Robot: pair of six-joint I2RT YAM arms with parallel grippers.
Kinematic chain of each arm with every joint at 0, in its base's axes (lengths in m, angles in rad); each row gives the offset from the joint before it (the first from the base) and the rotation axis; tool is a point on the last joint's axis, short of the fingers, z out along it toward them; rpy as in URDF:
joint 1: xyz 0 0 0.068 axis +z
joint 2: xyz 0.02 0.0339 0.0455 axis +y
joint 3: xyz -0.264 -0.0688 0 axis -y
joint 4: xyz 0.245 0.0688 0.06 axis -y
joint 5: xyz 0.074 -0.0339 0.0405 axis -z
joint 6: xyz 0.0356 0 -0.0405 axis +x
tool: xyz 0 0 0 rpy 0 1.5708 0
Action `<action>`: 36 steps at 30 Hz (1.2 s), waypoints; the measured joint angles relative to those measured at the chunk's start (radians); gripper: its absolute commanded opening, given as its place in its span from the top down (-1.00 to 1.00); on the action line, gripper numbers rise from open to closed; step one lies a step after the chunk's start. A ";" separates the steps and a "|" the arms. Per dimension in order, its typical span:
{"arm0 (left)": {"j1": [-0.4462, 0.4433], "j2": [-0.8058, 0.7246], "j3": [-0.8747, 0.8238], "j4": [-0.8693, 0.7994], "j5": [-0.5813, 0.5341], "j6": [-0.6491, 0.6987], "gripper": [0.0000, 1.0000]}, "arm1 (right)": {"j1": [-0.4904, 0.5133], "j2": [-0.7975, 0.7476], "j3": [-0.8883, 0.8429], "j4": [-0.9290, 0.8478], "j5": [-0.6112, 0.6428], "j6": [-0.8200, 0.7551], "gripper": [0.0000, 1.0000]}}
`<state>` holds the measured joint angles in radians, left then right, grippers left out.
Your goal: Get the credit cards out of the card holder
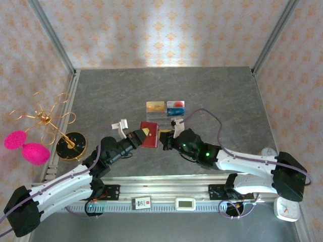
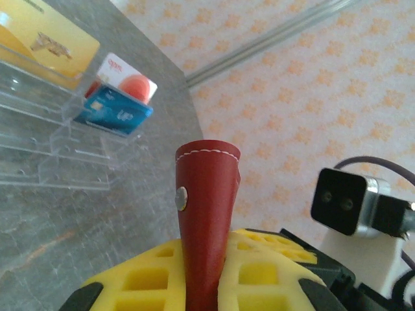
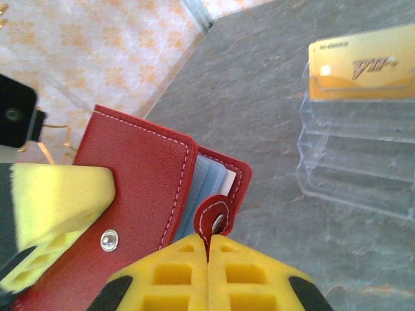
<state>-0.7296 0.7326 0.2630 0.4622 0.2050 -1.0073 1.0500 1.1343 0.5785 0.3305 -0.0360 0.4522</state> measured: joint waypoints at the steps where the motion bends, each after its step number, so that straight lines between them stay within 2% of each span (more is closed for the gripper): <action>1: -0.003 0.008 -0.004 0.016 0.010 0.001 0.94 | -0.009 -0.014 -0.014 0.007 -0.024 0.007 1.00; 3: -0.004 0.029 -0.004 0.036 0.026 0.002 0.51 | -0.023 -0.030 -0.030 0.010 -0.053 0.017 1.00; 7: -0.011 0.053 -0.031 0.045 0.042 -0.019 0.21 | -0.042 -0.049 -0.045 -0.002 -0.071 0.035 1.00; 15: -0.063 0.060 -0.132 0.025 0.040 -0.070 -0.09 | -0.043 -0.078 -0.132 -0.101 -0.092 0.099 1.00; 21: -0.063 0.056 -0.160 -0.014 0.002 -0.072 -0.18 | -0.010 -0.032 -0.164 -0.174 -0.082 0.125 1.00; 29: -0.063 0.026 -0.143 -0.086 -0.030 -0.019 -0.19 | 0.044 0.043 -0.065 -0.200 -0.074 0.111 1.00; 36: -0.063 0.024 -0.106 -0.104 -0.030 0.029 0.33 | 0.047 0.140 0.042 -0.187 -0.118 0.076 1.00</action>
<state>-0.7921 0.7570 0.1566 0.3584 0.1749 -0.9779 1.0969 1.2739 0.6205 0.1436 -0.1539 0.5282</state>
